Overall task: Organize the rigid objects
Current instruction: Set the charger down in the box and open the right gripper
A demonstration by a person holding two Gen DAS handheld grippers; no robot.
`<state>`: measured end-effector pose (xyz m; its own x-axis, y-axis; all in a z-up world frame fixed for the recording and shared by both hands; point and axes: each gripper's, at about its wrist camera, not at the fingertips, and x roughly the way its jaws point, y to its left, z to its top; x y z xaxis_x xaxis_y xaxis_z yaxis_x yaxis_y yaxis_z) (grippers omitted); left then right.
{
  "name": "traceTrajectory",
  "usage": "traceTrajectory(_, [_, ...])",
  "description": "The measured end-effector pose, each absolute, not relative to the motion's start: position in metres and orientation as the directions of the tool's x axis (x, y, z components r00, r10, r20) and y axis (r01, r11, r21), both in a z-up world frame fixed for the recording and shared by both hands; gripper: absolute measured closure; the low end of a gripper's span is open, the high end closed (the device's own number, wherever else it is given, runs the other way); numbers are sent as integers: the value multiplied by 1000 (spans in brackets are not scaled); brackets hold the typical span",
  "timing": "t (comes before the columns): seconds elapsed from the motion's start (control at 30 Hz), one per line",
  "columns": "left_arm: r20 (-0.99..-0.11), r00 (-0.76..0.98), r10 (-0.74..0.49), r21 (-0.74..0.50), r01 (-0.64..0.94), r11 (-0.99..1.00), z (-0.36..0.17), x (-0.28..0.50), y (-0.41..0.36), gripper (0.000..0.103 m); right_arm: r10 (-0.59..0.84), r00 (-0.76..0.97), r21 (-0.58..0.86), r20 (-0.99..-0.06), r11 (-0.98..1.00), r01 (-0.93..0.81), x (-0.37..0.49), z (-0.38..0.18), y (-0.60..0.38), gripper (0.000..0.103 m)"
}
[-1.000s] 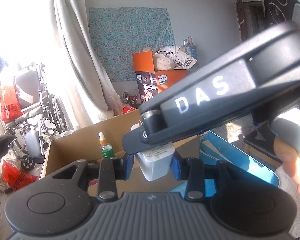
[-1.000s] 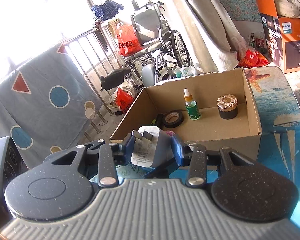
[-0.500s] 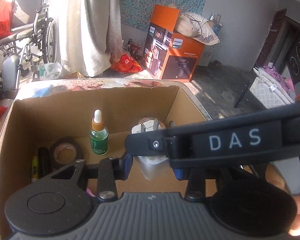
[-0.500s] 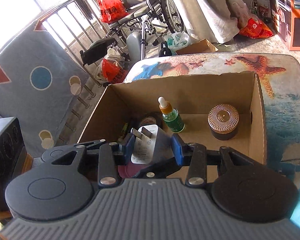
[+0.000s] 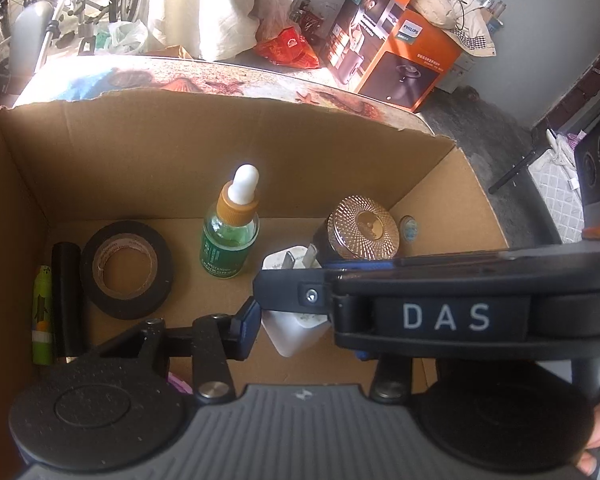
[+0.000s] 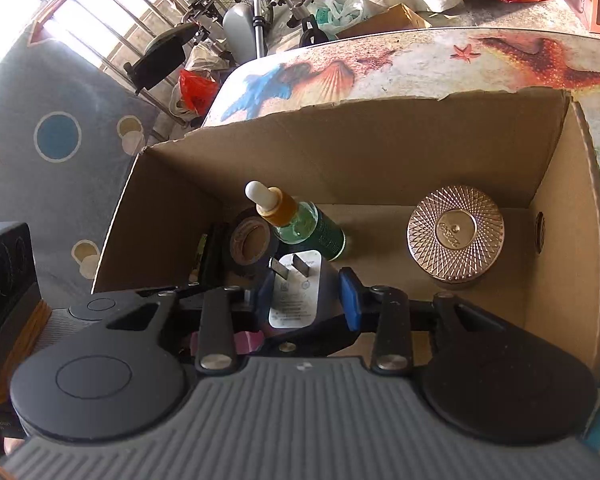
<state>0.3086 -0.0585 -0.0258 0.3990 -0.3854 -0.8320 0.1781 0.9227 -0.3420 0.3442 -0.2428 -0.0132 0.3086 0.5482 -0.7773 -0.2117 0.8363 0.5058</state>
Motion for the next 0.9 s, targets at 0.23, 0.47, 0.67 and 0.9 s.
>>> traceTrajectory(0.23, [-830,384,-406,-384,136,913,-33,303,-47,48,548,266,518,-793,836,-179,348,-28,-242,70])
traceTrajectory(0.47, [-775,511,-371,-320,189,928,4,270,-50,35,554,359,517,-751,832,-203,323,4,-252,62])
traceTrajectory(0.67, [-709,634,-310,-178,265,948,41,212,-64,24,553,531,502,-643,827,-253,259,53,-272,55])
traceTrajectory(0.9, [-614,729,-303,-46,351,935,73,128,-68,8,532,695,470,-483,828,-307,159,94,-295,35])
